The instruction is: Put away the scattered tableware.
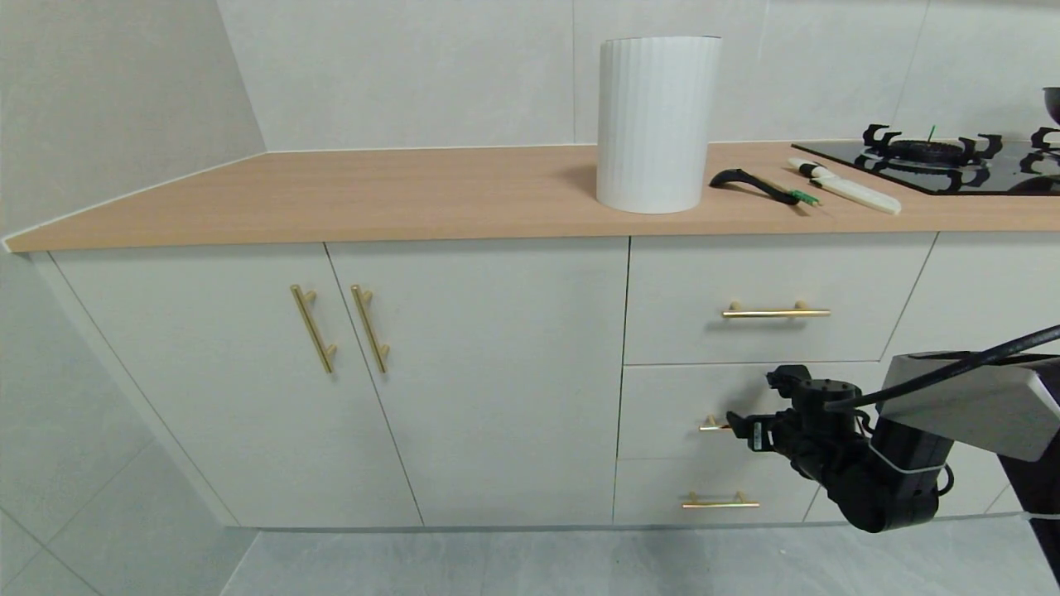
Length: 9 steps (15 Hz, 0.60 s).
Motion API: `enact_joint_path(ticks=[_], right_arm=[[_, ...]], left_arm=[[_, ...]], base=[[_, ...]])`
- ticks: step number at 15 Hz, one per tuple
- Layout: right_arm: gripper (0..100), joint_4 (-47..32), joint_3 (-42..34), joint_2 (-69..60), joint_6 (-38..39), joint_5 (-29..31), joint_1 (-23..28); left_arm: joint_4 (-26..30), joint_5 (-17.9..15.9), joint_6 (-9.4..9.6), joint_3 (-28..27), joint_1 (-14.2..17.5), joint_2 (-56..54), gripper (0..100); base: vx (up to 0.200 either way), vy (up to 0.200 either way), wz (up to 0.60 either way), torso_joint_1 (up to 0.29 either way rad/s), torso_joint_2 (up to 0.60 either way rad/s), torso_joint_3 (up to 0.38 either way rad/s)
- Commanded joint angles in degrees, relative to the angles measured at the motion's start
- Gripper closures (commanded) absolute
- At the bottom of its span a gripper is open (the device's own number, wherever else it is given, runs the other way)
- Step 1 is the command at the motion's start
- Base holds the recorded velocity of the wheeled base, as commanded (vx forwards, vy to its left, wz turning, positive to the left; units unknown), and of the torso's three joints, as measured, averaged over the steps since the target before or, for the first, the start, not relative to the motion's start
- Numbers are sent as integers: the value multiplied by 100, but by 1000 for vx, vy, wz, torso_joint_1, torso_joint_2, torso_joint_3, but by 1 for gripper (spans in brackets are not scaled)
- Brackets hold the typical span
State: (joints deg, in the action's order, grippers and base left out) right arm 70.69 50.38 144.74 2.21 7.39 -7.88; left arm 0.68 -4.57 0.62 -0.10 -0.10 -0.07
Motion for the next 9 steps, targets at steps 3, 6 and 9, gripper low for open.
enact_joint_path(ticks=[3, 6, 9], right_arm=[[0, -20, 15, 230, -10, 0, -4], [0, -91, -73, 186, -10, 0, -4], [0, -126, -116, 169, -10, 0, -4]], left_arm=[[2, 0, -1, 1, 1, 7, 0], [2, 0, -1, 1, 1, 7, 0], [2, 0, -1, 1, 1, 7, 0]], base=[[0, 0, 0, 0, 0, 0], [0, 0, 0, 0, 0, 0], [0, 0, 0, 0, 0, 0]])
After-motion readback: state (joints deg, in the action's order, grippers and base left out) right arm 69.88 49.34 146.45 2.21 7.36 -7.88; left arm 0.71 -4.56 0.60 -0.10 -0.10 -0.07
